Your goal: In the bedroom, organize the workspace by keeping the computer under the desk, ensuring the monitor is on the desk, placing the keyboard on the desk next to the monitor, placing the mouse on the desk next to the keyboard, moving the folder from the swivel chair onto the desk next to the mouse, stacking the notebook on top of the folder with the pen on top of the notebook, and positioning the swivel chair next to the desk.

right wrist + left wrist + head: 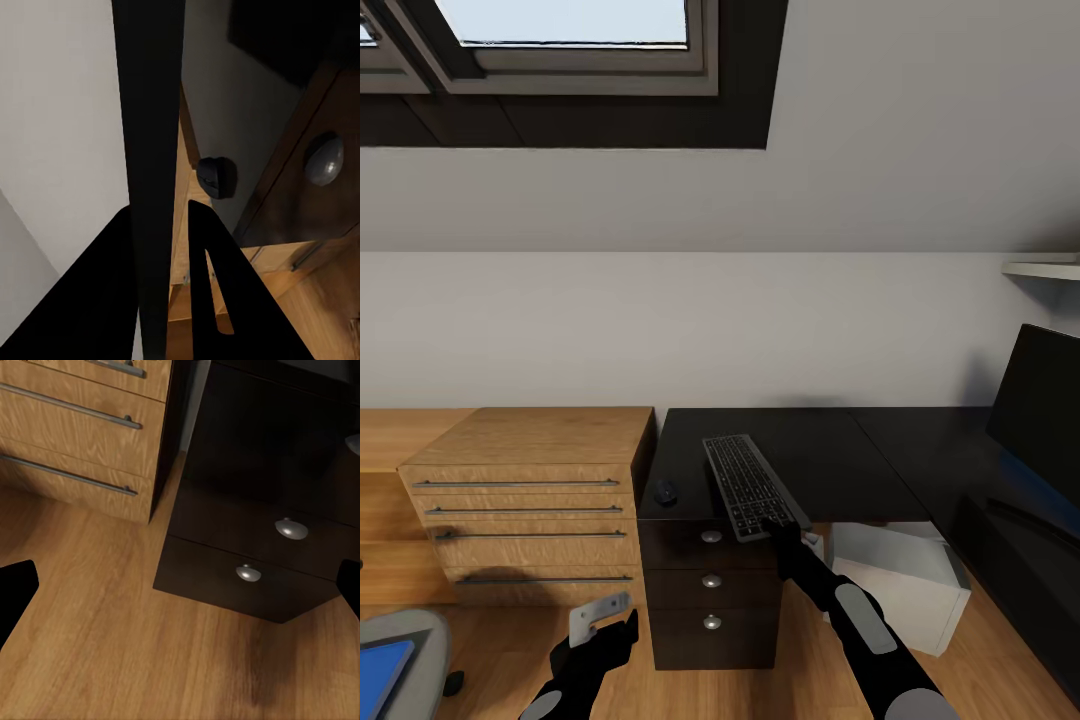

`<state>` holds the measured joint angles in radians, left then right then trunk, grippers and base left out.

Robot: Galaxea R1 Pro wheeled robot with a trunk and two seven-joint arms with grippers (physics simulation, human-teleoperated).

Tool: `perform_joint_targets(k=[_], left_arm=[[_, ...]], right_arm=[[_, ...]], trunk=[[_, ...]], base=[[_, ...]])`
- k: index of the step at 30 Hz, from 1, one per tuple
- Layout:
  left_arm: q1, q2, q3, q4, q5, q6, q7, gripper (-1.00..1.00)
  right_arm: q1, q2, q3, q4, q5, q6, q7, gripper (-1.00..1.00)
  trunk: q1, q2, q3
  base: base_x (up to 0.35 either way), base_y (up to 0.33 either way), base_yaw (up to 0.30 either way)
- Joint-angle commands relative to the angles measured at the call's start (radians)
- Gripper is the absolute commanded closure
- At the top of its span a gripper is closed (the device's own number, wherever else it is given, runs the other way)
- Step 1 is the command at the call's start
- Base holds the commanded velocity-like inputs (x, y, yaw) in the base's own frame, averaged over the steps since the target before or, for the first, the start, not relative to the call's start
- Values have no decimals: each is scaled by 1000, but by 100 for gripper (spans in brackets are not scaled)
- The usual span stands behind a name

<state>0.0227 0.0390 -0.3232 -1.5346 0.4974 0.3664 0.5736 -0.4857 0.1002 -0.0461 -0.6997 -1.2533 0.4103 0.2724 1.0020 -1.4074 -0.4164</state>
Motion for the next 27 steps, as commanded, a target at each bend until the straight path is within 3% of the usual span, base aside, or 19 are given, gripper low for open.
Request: perform_joint_targets(k=[1,2,21,27], left_arm=[[-1,1,-2,-1,7,2,8,-100],[-1,1,-2,-2,7,2,8,-100],[-1,1,-2,-1,6,2,8,-100],[-1,1,-2,-1,6,2,8,-100]], right_arm=[[-1,1,-5,0,-8,9,1,100],[-1,1,-5,0,-8,9,-1,-100],[-1,1,-6,-1,-8,8,-7,-100],[-1,1,-6,-1,-8,9,-7,-100]], trunk=[[0,-1,-1],[0,-1,-1],[0,-1,-1],[0,-1,-1]], base=[[0,0,0],[0,0,0],[-2,0,0],[-234,0,0]])
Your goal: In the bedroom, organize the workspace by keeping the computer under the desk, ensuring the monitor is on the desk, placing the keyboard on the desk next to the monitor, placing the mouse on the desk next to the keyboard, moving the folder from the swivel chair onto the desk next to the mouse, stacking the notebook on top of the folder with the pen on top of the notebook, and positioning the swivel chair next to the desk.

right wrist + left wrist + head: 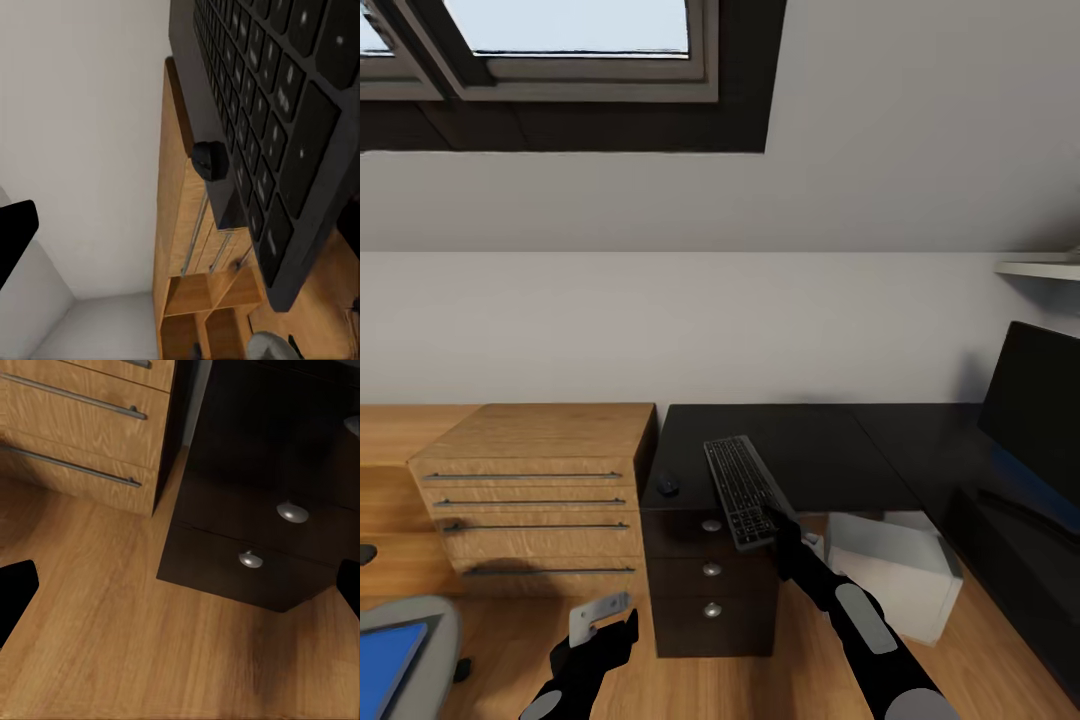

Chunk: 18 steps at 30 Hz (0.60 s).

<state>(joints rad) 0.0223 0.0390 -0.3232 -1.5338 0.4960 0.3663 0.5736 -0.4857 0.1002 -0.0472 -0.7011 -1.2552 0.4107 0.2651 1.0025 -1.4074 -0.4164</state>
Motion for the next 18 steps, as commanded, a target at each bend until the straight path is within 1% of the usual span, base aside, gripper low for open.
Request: perform_joint_targets(k=[1,9,13,18], left_arm=[[-1,1,-2,-2,7,2,8,-100],[0,1,-2,-2,8,2,8,-100],[-1,1,-2,-1,9,2,8,-100],[-1,1,-2,3,10,2,8,-100]], right_arm=[[-1,1,-5,0,-6,8,0,-100],[-1,0,-5,0,-6,8,0,-100],[-1,0,-5,1,-5,7,0,-100],[-1,0,-5,1,-3,3,-1,-100]], trunk=[[-1,-1,-1],[-1,-1,-1],[-1,-1,-1],[-1,-1,-1]], base=[[-315,0,0],[-332,-14,0],[-334,-100,0],[-311,-168,0]])
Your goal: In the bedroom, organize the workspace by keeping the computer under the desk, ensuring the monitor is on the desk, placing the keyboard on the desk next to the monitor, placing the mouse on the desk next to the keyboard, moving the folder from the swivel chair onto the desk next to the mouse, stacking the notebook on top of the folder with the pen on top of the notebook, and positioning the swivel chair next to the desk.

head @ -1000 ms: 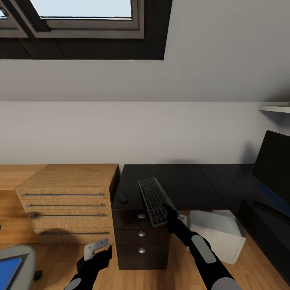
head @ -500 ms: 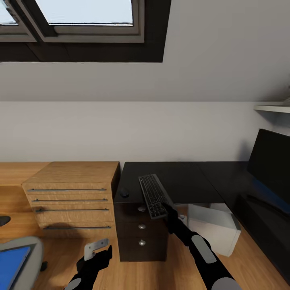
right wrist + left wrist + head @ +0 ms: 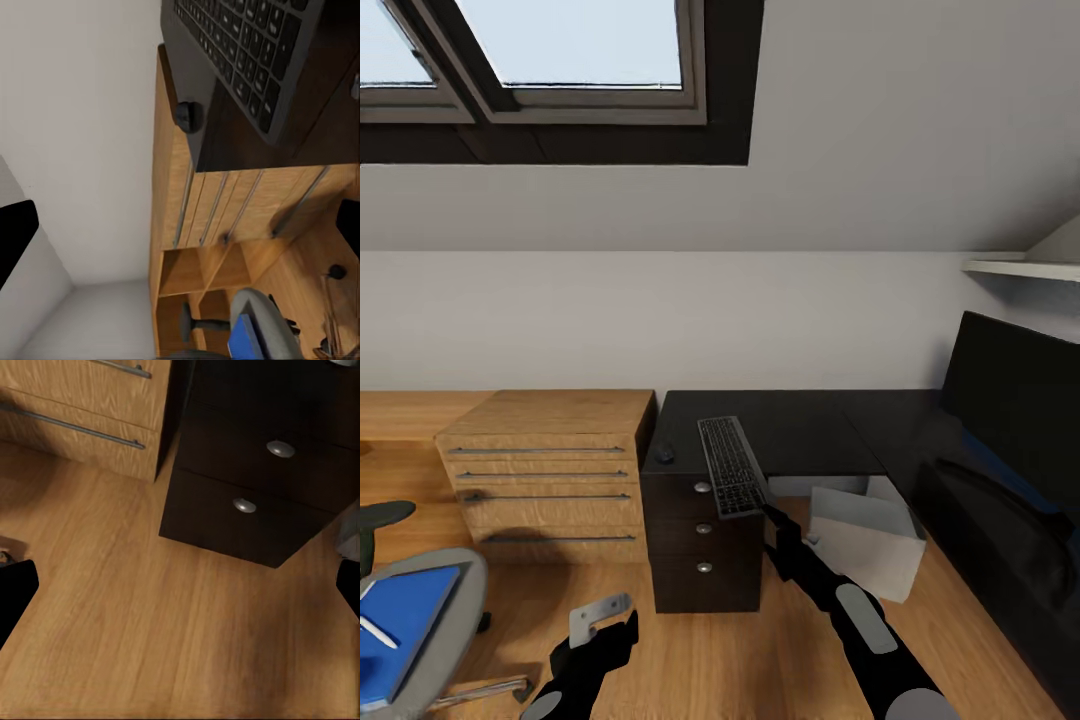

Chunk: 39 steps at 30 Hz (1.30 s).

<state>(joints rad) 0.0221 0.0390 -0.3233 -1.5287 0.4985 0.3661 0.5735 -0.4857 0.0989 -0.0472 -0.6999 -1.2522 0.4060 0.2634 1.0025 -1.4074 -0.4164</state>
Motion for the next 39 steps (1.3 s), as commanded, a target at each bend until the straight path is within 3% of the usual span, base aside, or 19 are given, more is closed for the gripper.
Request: perform_joint_targets(k=[1,13,19,21,25,30,36,39], left_arm=[[-1,1,-2,-2,7,2,8,-100],[0,0,-3,-2,7,3,7,-100],[0,1,-3,-2,6,2,8,-100],[0,0,-3,-2,6,2,8,-100],[0,0,-3,-2,5,2,8,-100],[-1,0,-3,-2,5,2,8,-100],[-1,0,-3,-2,6,2,8,-100],[0,-1,-3,-2,6,3,8,-100]], right_arm=[[-1,1,-3,1,-3,6,-2,-100],[-1,-3,-1,1,16,5,-139,-100],[-1,-3,1,-5,112,5,-304,-100],[-1,-2,1,-12,179,5,-404,-100],[-1,2,2,-34,266,4,-539,-100],[-1,12,3,-80,338,3,-659,-100],[-1,17,20,-98,368,-28,-682,-100],[-1,12,65,-98,378,-72,-662,-100]], trunk=[[-1,-1,-1],[-1,-1,-1],[-24,41,18],[-31,55,24],[-47,83,37],[-66,118,52],[-89,160,71],[-100,181,81]], base=[[-296,-193,0],[-81,-53,0],[-4,-3,0],[-1,-1,0],[0,0,0],[0,0,0],[0,0,0],[0,0,0]])
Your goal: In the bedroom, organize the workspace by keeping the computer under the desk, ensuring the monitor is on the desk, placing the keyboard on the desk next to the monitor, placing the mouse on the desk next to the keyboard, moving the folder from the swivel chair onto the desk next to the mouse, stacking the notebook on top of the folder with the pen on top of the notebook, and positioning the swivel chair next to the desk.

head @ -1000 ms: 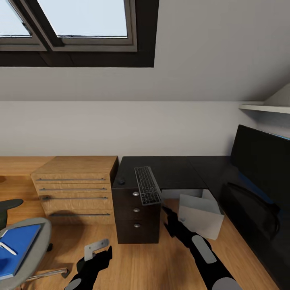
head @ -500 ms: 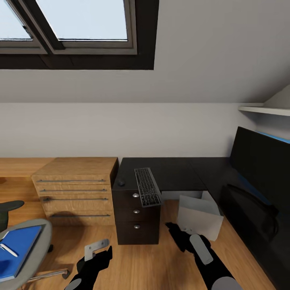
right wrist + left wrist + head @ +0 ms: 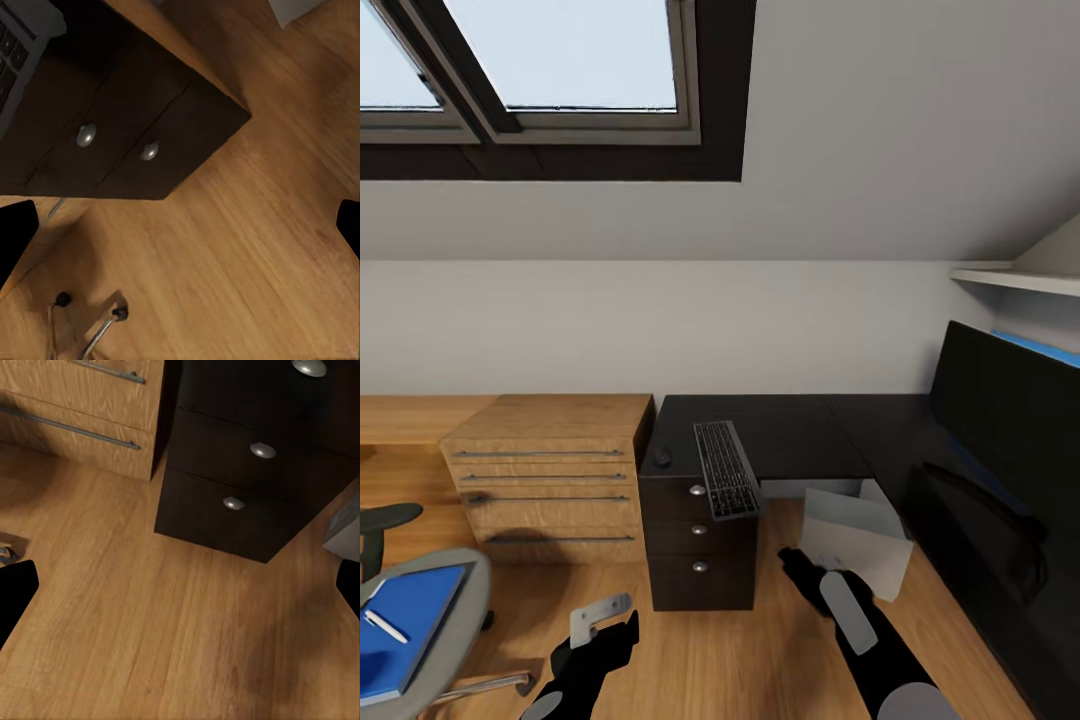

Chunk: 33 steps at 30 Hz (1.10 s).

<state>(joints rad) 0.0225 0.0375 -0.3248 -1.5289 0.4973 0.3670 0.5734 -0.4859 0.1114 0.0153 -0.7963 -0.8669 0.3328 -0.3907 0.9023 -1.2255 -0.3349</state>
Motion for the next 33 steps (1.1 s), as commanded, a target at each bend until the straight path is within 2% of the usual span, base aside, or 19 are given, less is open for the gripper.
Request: perform_joint_targets(k=[1,3,8,33], left_arm=[[-1,1,-2,-2,7,2,8,-100],[0,1,-2,-2,7,2,8,-100],[-1,1,-2,-2,6,2,8,-100],[-1,2,0,-2,7,3,8,-100]], right_arm=[[0,-2,16,-1,-4,-10,2,-100],[0,-5,47,2,-1,-49,34,-100],[0,-6,71,5,-1,-96,70,-100],[0,0,101,11,0,-115,93,-100]], trunk=[[-4,7,2],[-11,21,8],[-31,56,24],[-126,231,102]], base=[[0,0,0],[0,0,0],[0,0,0],[0,0,0]])
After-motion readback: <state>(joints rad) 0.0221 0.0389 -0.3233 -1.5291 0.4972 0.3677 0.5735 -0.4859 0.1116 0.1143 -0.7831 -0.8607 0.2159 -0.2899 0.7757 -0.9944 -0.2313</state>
